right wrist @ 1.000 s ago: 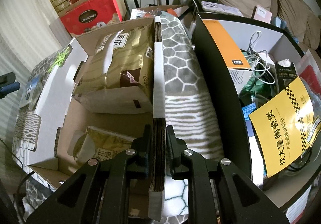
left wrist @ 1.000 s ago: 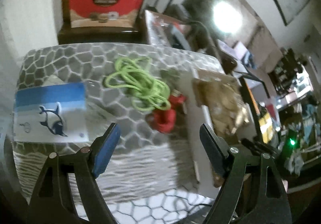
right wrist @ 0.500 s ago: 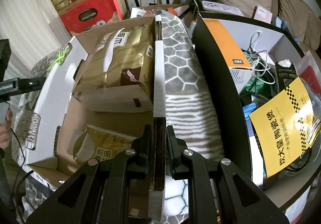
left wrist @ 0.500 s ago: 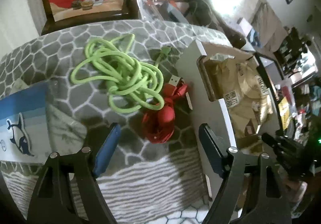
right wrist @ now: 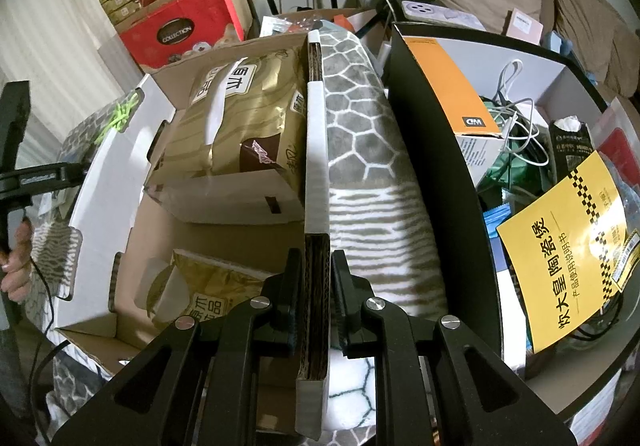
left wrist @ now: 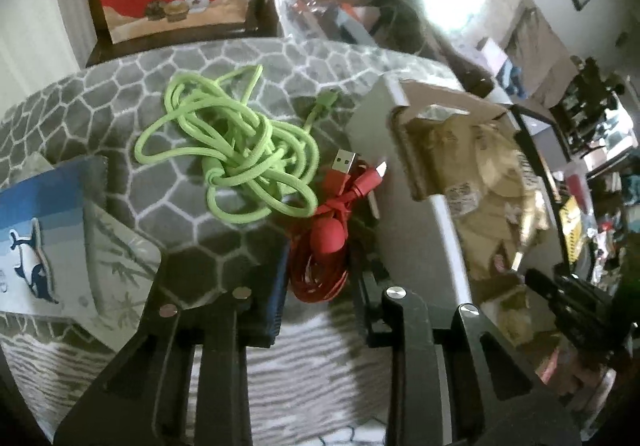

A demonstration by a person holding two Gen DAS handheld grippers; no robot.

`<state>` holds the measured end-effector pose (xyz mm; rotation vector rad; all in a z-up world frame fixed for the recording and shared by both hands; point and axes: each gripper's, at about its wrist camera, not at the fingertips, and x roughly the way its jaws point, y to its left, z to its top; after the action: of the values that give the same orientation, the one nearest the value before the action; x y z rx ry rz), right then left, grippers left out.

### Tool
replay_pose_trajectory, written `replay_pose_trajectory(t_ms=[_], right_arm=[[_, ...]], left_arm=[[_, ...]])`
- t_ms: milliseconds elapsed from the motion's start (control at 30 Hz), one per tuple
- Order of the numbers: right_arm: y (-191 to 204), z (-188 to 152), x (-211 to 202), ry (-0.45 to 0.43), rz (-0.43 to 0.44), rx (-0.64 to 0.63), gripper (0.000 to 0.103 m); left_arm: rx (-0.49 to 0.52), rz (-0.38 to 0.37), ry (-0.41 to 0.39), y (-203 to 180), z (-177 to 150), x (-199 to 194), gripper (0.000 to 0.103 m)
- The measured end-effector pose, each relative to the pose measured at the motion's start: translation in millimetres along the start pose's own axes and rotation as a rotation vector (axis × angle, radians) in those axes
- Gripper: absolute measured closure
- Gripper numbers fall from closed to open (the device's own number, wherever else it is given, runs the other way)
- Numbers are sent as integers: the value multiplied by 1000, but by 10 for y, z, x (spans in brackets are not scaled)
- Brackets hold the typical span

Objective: Organize objects
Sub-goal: 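Carry the red cable into the white box and release it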

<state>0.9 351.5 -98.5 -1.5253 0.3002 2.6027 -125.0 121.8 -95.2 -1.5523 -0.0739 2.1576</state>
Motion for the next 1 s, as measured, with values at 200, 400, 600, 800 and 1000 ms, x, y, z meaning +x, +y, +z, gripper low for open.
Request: replay_pose_trajectory(t_ms=[200,400,600,800,1000], right_arm=[[-1,8,-4,-1,4,4,88],[4,10,-6,1,5,6,88],[-11,13,-11,2,6,7,88],[-14,10,-10,2,8,10,88],[-13,0,-9,2,5,9,87]], left_arm=[[-1,-73,-76,-85,-93,-451,77],[72,-177,-89,-414,-202,-727,77],[140,-209,-6,-771,-339,-533,77],[189,-179,41,-983,-480,-362,77],[209,-137,85,-1063,-602,-225,75]])
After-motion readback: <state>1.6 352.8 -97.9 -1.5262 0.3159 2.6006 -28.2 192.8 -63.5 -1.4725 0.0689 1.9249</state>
